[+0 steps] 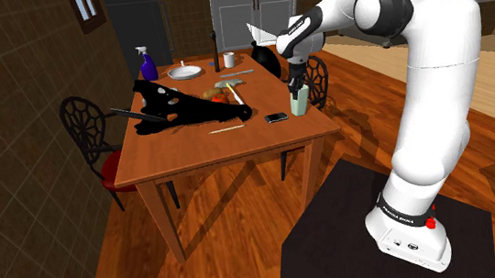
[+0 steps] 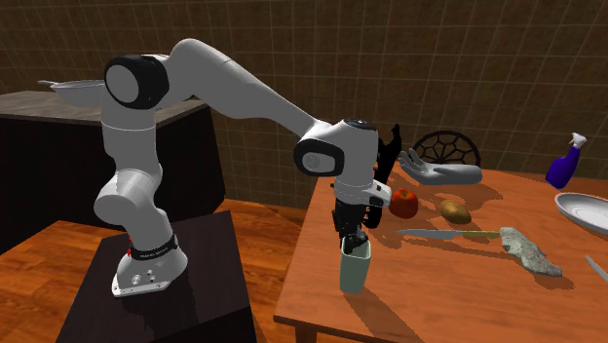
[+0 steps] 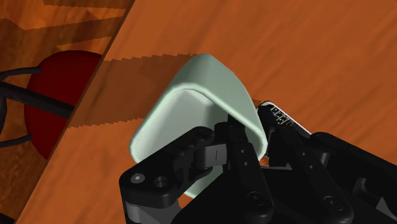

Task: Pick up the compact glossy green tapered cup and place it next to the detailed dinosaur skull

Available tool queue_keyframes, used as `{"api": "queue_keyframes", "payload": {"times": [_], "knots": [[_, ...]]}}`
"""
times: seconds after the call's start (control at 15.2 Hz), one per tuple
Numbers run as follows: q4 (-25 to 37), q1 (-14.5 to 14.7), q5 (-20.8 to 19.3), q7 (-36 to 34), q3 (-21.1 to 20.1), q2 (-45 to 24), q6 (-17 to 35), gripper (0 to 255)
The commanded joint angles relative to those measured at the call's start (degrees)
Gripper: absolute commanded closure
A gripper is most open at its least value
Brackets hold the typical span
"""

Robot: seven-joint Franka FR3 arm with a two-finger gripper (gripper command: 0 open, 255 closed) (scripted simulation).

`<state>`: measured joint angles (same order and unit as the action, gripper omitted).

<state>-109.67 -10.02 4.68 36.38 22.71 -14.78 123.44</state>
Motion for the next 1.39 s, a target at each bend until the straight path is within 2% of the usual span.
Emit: {"api": "queue_keyframes", "payload": {"times": [0.0, 1.32], "knots": [[0.3, 0.1, -0.2, -0.1, 0.1, 0.3, -0.7, 255], [10.1, 0.5, -2.5, -1.3, 0.7, 5.1, -14.8, 255]]}}
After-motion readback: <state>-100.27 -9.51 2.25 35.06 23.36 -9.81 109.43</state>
